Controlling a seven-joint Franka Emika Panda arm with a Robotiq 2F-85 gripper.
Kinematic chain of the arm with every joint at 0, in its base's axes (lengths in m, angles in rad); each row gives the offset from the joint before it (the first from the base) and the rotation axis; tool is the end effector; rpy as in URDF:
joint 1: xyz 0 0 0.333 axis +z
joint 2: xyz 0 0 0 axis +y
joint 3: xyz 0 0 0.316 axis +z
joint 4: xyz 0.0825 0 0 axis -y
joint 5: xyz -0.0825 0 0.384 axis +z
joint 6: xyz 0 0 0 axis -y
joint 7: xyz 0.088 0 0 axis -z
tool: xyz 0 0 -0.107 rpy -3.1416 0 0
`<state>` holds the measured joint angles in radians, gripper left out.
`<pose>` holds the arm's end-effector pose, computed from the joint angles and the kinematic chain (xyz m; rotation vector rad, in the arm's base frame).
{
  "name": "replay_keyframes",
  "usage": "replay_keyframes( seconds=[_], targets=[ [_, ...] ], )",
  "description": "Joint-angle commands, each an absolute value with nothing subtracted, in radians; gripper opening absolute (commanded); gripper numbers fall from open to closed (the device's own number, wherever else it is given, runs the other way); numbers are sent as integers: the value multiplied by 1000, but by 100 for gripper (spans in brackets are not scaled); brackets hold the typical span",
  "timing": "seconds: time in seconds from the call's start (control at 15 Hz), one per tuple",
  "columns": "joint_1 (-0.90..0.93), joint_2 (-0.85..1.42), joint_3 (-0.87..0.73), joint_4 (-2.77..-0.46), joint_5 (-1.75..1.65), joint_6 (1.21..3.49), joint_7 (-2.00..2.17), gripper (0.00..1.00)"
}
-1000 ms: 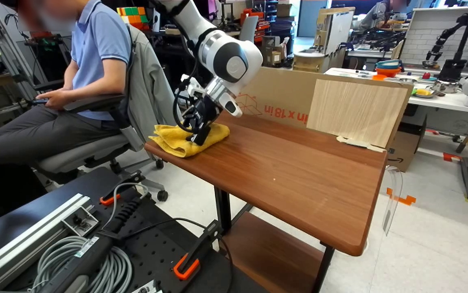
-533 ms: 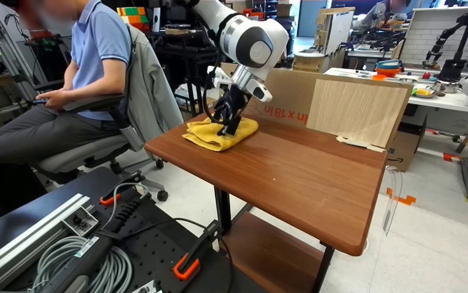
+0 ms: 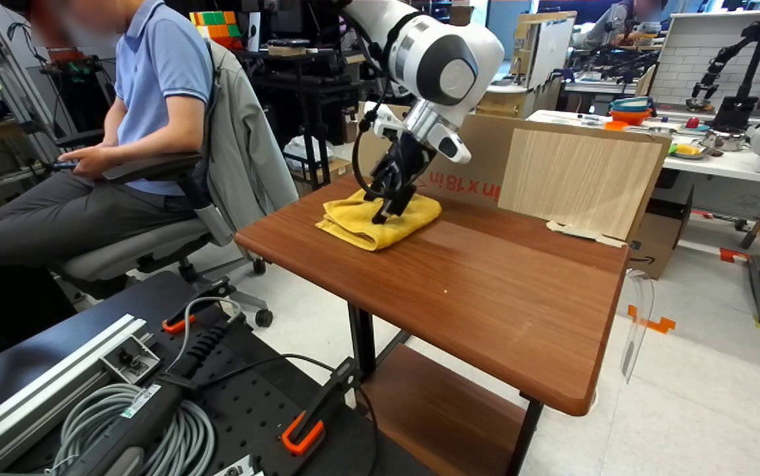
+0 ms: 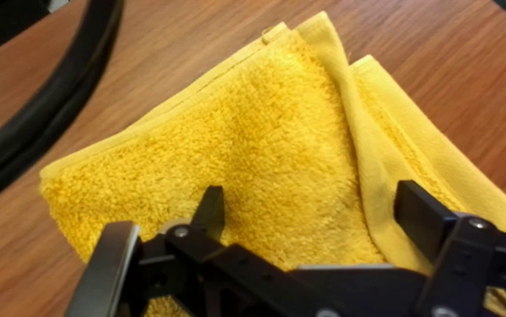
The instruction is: Use the towel to wipe the table
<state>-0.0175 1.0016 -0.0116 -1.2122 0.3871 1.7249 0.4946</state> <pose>0.6995 0.0163 0.1390 -2.6464 0.9318 0.7948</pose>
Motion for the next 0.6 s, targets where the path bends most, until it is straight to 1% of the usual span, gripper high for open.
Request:
replay_keyframes(
  seconds=[0.0,0.53],
  targets=[
    [-112,977,-50,-1231,377,1652,451,100],
    [-311,966,-183,-1213,376,1629,494,100]
  ],
)
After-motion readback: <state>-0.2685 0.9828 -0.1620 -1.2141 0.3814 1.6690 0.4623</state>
